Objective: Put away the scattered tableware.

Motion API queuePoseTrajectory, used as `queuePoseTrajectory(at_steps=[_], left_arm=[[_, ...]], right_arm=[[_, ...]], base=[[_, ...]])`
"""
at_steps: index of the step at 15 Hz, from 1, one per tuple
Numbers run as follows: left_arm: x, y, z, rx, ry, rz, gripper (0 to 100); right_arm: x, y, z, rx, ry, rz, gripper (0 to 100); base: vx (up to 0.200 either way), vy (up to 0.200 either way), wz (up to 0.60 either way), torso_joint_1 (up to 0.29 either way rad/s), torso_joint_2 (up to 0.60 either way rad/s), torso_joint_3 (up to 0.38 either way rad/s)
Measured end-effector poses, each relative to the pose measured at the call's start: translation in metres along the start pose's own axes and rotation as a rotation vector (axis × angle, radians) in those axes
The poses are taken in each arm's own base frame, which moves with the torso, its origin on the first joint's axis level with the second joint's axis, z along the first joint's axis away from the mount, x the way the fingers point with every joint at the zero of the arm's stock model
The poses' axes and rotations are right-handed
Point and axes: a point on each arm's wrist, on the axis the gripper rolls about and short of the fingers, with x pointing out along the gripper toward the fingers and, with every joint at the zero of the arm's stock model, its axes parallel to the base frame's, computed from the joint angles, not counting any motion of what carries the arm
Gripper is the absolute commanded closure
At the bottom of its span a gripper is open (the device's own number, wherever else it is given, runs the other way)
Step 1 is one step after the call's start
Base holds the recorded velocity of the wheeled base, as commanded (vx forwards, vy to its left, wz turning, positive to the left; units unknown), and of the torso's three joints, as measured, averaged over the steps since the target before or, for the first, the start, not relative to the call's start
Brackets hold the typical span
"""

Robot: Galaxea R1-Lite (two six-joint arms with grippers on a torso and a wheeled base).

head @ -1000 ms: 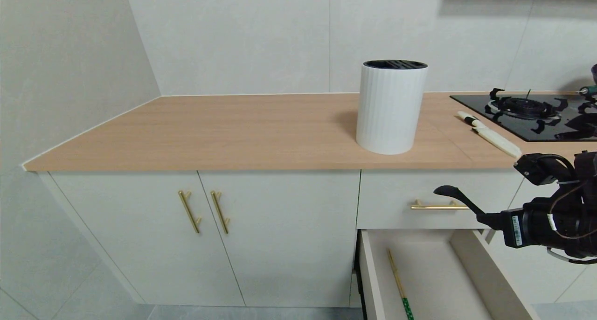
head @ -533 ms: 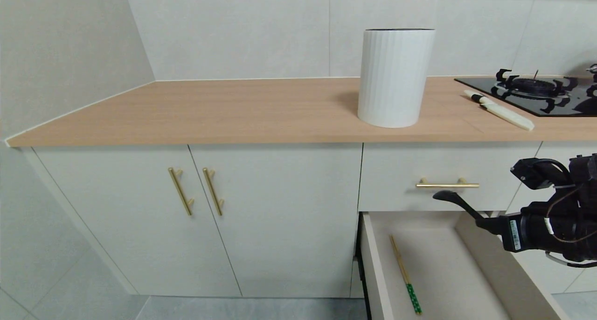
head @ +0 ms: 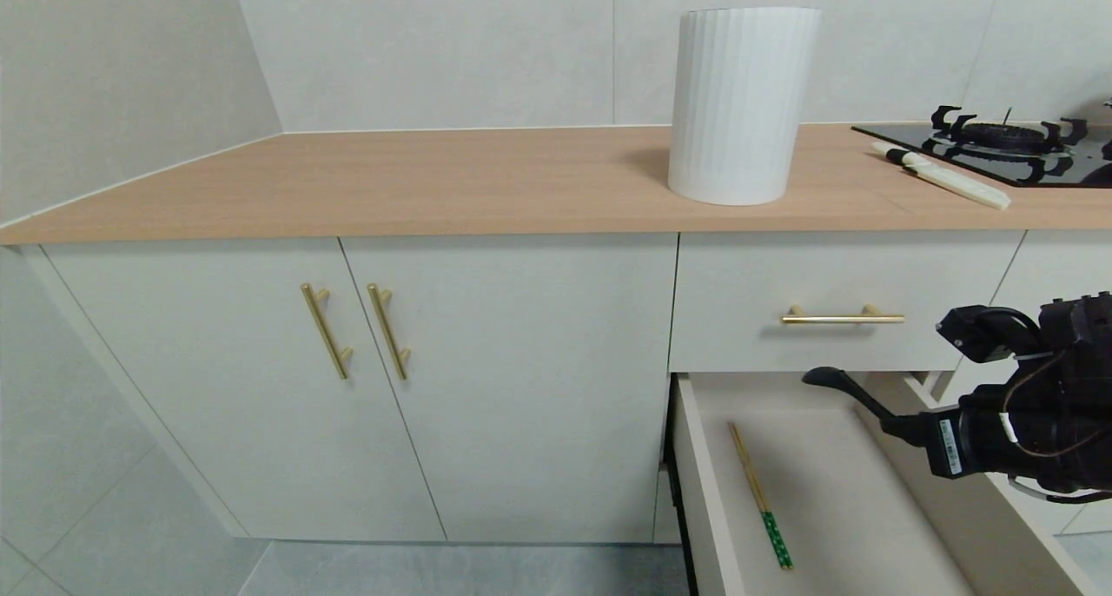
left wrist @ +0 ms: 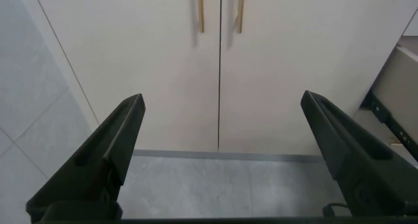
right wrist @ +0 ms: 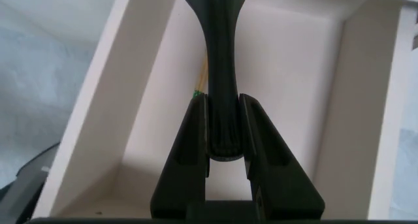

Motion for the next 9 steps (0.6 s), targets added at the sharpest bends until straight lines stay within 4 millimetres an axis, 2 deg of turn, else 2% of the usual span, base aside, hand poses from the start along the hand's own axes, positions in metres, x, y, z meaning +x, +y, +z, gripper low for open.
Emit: queuePoseTrajectory(at_steps=[4,9], left_arm=[[0.000,0.000,0.000,0.000,0.000,0.000,0],[0.000,0.000,0.000,0.000,0.000,0.000,0]], right_arm=[[0.027,-0.003,-0.005,0.013,0.056,-0.002,100],[0.104,-0.011,-0.036,0.039,0.185,-0.028,100]], base=[[0.000,0.000,0.00,0.000,0.00,0.000],[0.000,0.000,0.00,0.000,0.00,0.000]])
